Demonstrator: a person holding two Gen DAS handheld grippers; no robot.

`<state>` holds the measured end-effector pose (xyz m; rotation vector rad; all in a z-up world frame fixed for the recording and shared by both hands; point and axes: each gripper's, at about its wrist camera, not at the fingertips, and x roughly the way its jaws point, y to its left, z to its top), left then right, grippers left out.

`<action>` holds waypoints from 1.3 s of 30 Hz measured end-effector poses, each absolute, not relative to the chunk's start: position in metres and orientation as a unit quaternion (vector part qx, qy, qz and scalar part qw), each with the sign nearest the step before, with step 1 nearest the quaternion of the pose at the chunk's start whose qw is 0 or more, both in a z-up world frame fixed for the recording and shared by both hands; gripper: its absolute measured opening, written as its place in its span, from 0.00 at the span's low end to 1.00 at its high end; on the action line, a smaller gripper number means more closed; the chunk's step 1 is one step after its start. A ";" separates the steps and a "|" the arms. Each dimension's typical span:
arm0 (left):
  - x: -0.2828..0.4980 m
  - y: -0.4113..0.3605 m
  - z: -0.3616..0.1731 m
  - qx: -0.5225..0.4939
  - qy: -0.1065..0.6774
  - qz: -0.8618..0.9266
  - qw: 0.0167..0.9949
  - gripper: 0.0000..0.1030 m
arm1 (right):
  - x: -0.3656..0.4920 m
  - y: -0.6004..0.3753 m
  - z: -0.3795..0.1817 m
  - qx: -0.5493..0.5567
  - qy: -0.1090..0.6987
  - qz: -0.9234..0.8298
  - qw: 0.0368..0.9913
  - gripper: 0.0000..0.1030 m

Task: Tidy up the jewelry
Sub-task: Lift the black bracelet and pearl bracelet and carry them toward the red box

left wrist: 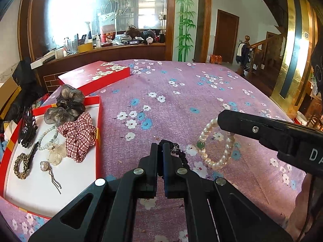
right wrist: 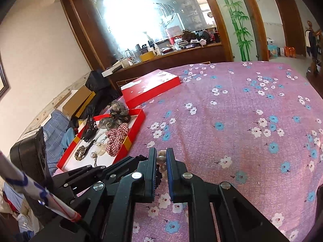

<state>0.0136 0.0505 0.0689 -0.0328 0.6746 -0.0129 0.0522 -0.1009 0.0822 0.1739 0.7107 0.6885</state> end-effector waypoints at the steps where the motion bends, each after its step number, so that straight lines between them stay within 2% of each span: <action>1: 0.013 0.051 0.068 -0.014 0.330 -0.004 0.944 0.04 | 0.052 -0.101 0.082 0.084 0.340 0.330 0.876 0.10; 27: -0.006 0.062 0.084 -0.011 0.311 0.017 0.950 0.04 | 0.043 -0.101 0.085 0.102 0.347 0.327 0.873 0.10; 39: -0.034 0.110 0.110 -0.040 0.280 0.047 0.958 0.04 | 0.026 -0.058 0.098 0.078 0.346 0.352 0.866 0.10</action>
